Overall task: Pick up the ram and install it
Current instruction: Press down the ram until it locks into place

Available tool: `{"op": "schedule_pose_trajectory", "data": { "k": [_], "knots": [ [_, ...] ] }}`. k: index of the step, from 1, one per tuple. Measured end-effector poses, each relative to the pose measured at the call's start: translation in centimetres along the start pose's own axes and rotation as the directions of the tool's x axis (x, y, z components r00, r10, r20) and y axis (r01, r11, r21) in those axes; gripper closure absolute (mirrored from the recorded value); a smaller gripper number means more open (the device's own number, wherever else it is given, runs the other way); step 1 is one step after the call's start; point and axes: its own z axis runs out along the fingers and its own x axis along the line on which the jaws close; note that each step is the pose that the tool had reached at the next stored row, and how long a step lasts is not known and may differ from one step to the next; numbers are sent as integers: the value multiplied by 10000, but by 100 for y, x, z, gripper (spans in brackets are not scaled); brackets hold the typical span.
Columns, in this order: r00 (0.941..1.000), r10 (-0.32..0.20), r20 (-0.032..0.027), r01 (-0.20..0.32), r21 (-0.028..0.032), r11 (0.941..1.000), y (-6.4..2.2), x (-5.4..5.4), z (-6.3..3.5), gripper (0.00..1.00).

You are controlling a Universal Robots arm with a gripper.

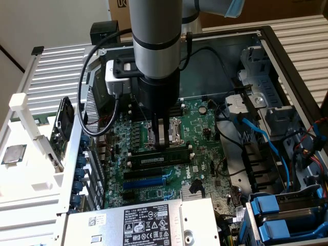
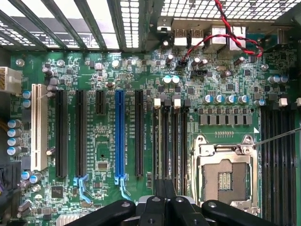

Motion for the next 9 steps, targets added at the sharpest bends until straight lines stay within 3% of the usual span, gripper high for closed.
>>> {"op": "schedule_pose_trajectory", "data": {
  "k": [9],
  "knots": [
    [10000,1,2,-1,1,10000,-13,-2,46,90]
  ]
}}
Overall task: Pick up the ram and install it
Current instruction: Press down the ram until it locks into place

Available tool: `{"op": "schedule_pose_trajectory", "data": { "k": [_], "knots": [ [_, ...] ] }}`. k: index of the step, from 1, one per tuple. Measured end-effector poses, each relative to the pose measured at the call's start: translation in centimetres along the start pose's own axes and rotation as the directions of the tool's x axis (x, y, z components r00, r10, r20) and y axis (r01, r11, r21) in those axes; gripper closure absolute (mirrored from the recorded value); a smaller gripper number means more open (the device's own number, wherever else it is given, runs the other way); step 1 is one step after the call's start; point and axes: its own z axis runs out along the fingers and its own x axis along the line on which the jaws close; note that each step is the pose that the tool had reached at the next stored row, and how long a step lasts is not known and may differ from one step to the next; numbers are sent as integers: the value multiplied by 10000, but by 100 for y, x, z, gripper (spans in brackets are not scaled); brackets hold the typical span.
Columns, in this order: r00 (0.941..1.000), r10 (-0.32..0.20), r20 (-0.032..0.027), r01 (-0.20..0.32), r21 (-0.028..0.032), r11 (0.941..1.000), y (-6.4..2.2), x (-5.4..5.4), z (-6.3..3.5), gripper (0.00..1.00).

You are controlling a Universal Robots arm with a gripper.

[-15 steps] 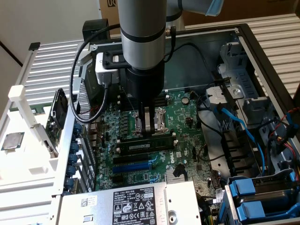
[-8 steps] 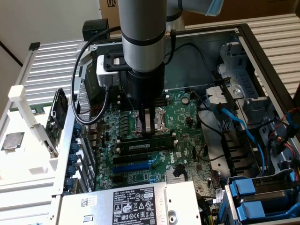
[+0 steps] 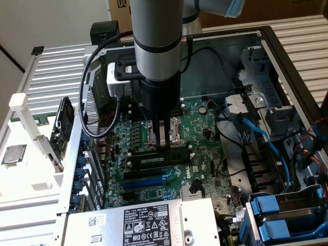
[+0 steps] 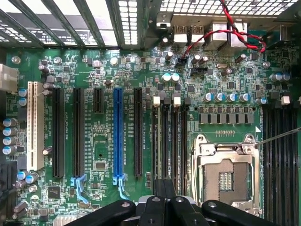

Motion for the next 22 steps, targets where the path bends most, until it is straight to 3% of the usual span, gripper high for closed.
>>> {"op": "schedule_pose_trajectory", "data": {
  "k": [22],
  "knots": [
    [10000,0,-4,0,-3,10000,-2,4,73,90]
  ]
}}
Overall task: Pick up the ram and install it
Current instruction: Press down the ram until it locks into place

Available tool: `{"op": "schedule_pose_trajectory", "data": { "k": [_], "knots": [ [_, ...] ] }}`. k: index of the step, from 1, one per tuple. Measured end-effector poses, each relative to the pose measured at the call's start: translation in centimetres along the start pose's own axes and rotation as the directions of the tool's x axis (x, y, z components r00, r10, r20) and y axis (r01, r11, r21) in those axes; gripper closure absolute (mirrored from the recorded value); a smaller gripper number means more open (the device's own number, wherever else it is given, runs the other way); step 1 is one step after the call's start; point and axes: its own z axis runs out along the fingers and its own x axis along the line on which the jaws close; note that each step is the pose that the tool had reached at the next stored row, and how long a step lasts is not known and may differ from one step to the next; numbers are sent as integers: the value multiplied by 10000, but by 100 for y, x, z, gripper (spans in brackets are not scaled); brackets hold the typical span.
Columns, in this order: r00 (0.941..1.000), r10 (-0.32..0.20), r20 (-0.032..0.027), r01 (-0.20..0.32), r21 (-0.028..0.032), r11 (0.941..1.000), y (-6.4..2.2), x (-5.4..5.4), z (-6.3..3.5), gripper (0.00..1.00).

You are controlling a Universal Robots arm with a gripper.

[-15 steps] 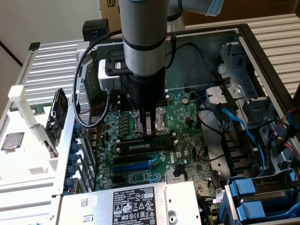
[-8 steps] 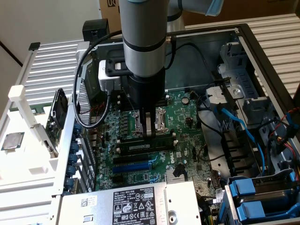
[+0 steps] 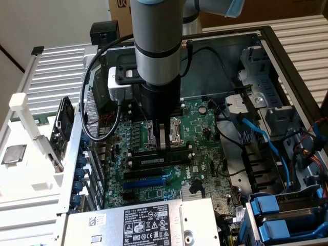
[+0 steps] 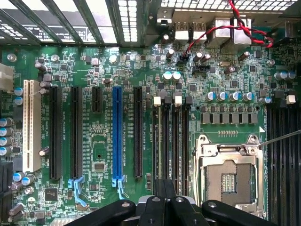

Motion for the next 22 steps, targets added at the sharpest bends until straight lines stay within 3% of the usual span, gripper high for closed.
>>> {"op": "schedule_pose_trajectory", "data": {
  "k": [9,10,16,22],
  "knots": [
    [10000,0,2,0,0,10000,0,-1,5,90],
    [10000,0,20,0,4,10000,-1,-4,-12,90],
    [10000,1,1,-1,-8,10000,6,-15,-222,90],
    [9996,293,1,-293,12,9996,6,-17,-255,90]
  ]
}}
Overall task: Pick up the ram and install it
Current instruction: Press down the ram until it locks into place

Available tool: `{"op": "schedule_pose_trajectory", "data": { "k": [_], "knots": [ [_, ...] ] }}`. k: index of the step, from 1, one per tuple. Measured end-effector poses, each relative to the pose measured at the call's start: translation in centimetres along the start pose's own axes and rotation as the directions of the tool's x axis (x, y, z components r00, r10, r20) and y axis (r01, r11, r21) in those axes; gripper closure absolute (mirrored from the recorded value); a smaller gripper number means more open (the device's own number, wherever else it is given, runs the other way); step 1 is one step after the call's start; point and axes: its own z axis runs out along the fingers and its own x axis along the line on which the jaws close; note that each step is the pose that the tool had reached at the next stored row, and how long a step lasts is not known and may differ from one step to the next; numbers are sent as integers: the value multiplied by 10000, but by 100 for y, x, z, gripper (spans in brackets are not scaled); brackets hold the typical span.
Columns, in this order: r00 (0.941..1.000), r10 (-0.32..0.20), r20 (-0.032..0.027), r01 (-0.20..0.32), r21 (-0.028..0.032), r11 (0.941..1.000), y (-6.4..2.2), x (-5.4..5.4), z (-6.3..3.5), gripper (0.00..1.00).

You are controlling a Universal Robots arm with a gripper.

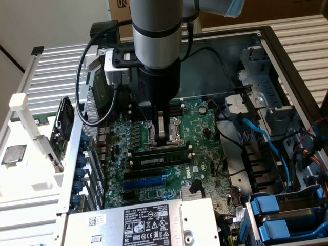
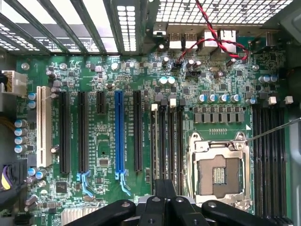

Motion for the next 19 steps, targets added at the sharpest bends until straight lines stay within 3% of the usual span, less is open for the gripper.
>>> {"op": "schedule_pose_trajectory", "data": {
  "k": [2,3,10,12,13,19],
  "knots": [
    [9996,296,5,-296,17,9996,1,0,-1,90],
    [9970,780,22,-780,47,9969,1,0,-1,90],
    [9837,1799,60,-1799,106,9836,1,0,-1,90],
    [9776,2105,73,-2106,124,9775,1,0,-1,90],
    [9705,2409,87,-2410,141,9704,1,0,-1,90],
    [9472,3205,125,-3207,186,9470,1,0,-1,90]
  ]
}}
